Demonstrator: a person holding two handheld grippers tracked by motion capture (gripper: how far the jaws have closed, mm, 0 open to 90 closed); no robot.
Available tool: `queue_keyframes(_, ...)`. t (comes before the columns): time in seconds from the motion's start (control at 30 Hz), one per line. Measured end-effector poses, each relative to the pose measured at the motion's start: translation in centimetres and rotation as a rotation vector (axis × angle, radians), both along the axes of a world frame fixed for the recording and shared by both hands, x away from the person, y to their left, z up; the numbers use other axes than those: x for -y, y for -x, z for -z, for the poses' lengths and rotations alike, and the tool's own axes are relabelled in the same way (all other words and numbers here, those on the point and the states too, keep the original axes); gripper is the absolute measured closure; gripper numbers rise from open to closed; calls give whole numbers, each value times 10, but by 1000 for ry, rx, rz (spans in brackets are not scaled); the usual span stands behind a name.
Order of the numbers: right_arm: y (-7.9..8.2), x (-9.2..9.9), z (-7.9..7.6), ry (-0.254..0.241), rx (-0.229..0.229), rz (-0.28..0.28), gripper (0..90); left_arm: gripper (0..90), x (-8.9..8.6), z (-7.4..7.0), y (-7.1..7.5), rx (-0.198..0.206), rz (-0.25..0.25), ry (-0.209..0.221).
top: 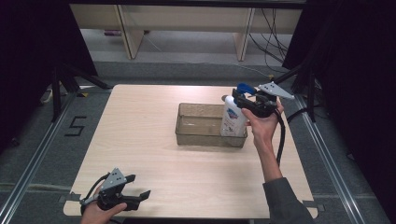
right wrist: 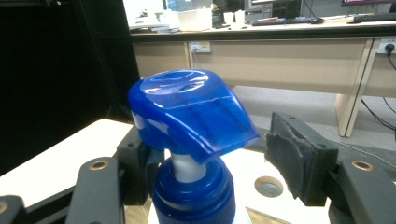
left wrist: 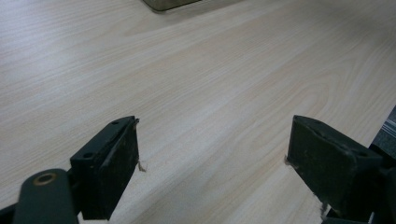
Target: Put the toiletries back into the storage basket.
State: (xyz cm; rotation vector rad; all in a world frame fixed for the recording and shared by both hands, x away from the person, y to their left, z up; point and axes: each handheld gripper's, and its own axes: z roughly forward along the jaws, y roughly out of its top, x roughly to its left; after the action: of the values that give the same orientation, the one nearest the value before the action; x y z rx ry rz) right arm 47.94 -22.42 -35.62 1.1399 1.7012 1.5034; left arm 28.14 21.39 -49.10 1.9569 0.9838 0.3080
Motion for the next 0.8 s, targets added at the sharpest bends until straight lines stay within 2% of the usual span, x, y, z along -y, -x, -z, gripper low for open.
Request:
queue_keyframes(0.07, 0, 0, 0, -5, -6, 3, 353, 160, 0, 0, 0, 0, -1, 0)
queue_keyframes(0.1, 2, 0, 0, -29, -23, 3, 345, 160, 0, 0, 0, 0, -1, 1)
queue_keyframes(0.13, 1, 1, 1, -17, -10, 4, 337, 160, 0, 0, 0, 1, -1, 1)
queue_keyframes(0.2, 1, 2, 2, -23, -4, -3, 326, 160, 0, 0, 0, 1, -1, 1)
queue_keyframes(0.3, 4, 3, 1, -50, -24, -1, 288, 160, 0, -1, 1, -1, -4, -6)
queue_keyframes(0.47, 7, 6, 1, -55, -31, -4, 261, 160, 0, -1, 0, -1, -5, -7)
queue_keyframes(0.57, 10, 5, 3, -56, -33, -15, 252, 160, 0, 1, 0, 5, 5, 10)
queue_keyframes(0.6, 12, 5, 3, -60, -49, -11, 250, 160, 0, 0, 0, 2, 9, -1)
queue_keyframes(0.67, 13, 5, 4, -62, -37, -6, 247, 160, 0, 0, 0, 3, 8, -1)
queue_keyframes(0.7, 13, 7, 5, -42, -34, -7, 246, 160, 0, -1, 0, 2, -1, -3)
queue_keyframes(0.73, 15, 6, 5, -65, -44, -6, 244, 160, 0, -1, 0, 5, 0, -2)
queue_keyframes(0.8, 16, 8, 5, -53, -39, -12, 244, 160, 0, 0, 0, 3, 5, 3)
